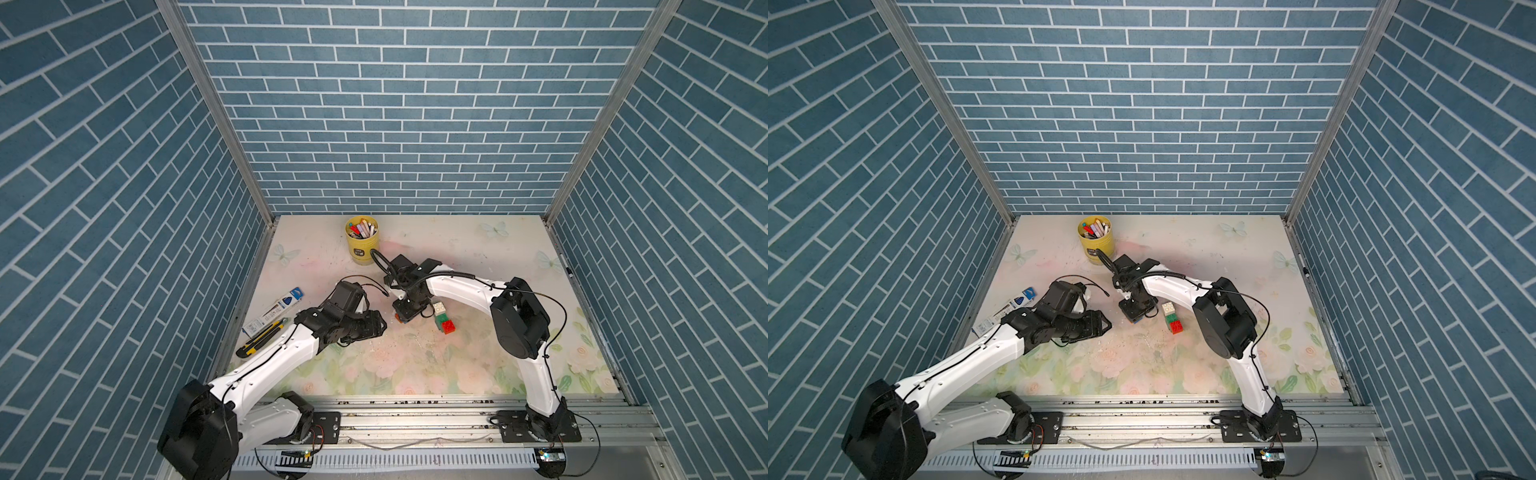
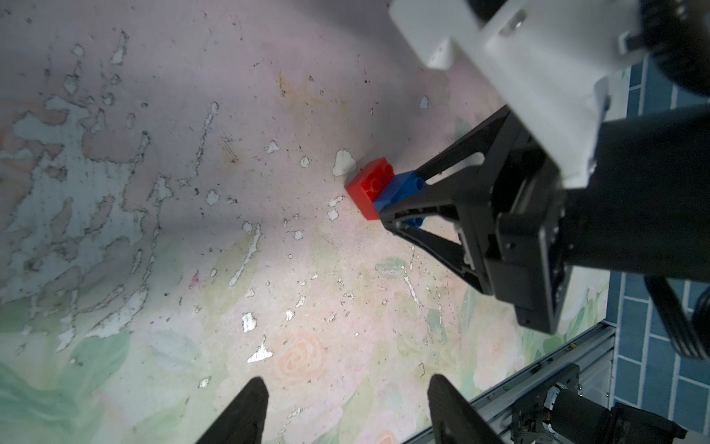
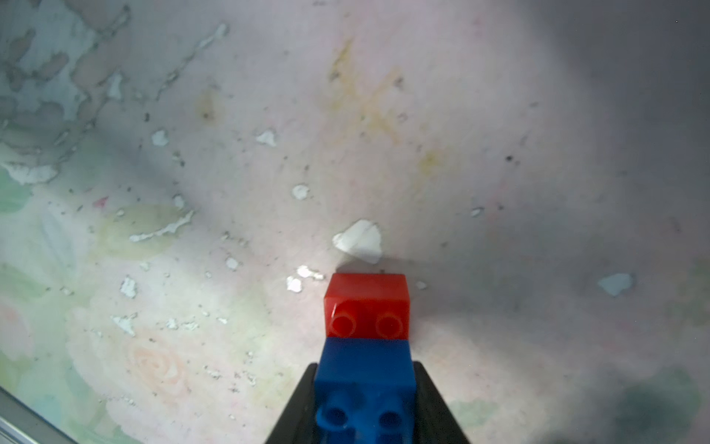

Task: Assemble the letter y with lego
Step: Move the lego brick at the center of the board, then adjust the lego brick at the center of the board.

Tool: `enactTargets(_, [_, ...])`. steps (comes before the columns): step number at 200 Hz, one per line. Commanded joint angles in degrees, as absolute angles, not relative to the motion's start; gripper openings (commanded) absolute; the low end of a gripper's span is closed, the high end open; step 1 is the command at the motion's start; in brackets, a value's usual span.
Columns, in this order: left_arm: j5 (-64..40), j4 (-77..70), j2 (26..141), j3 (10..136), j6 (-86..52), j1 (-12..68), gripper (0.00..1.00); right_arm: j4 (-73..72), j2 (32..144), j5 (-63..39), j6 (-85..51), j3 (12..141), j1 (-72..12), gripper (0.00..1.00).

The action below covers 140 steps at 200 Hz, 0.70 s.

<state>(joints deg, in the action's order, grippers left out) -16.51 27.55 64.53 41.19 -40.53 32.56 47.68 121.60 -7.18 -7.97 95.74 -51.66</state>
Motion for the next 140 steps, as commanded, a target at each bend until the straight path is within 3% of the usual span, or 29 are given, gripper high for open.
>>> enactTargets(1, [-14.9,30.1,63.1,40.2,-40.1,32.6,0.69,51.4,121.1,-7.0,-3.1,97.5,-52.6,0.35])
enactTargets(40, [-14.3,30.9,61.9,38.7,-40.3,32.5,0.69,52.5,122.2,-5.9,-2.0,98.0,-53.6,0.38])
enactTargets(81, [-14.2,30.5,62.3,38.8,-40.3,32.6,0.69,51.5,120.7,-5.5,-2.9,98.0,-53.7,0.54])
enactTargets(140, [-14.6,26.4,64.4,38.7,-40.2,32.5,0.69,48.1,112.2,-2.1,-7.9,92.4,-52.8,0.55])
